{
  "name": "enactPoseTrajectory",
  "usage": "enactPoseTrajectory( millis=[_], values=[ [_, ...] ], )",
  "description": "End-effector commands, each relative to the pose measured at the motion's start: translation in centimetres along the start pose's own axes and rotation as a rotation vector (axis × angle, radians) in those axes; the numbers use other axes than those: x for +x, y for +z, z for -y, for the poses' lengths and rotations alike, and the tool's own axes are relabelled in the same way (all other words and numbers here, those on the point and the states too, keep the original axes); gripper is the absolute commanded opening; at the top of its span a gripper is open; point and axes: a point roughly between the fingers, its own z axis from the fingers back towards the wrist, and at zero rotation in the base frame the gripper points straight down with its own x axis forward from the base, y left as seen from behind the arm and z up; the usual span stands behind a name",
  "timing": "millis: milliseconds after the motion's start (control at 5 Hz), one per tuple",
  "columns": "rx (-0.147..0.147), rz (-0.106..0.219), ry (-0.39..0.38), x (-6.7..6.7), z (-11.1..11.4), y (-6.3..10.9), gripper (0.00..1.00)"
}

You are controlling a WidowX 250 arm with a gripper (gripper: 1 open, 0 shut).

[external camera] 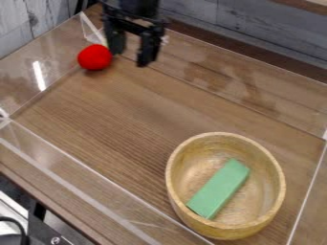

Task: Move the red object to the right side of the table

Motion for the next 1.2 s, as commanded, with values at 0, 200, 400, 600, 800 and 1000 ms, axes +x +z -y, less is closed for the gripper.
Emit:
enactPoseTrajectory(
  millis=[0,200,400,600,800,1000],
  values=[
    [0.03,0.074,0.004,1.4,-4.0,1.1,1.0],
    [0.041,0.082,0.015,2.3,-5.9,0.4,1.0],
    [0.048,0.084,0.029,3.2,-7.2,-0.6,1.0],
    [0.053,0.087,0.045,3.9,-8.4,-1.7,1.0],
    [0.056,0.09,0.058,4.8,-9.3,-2.8,1.0],
    [0.056,0.093,0.07,5.5,-9.7,-3.4,1.0]
  ],
)
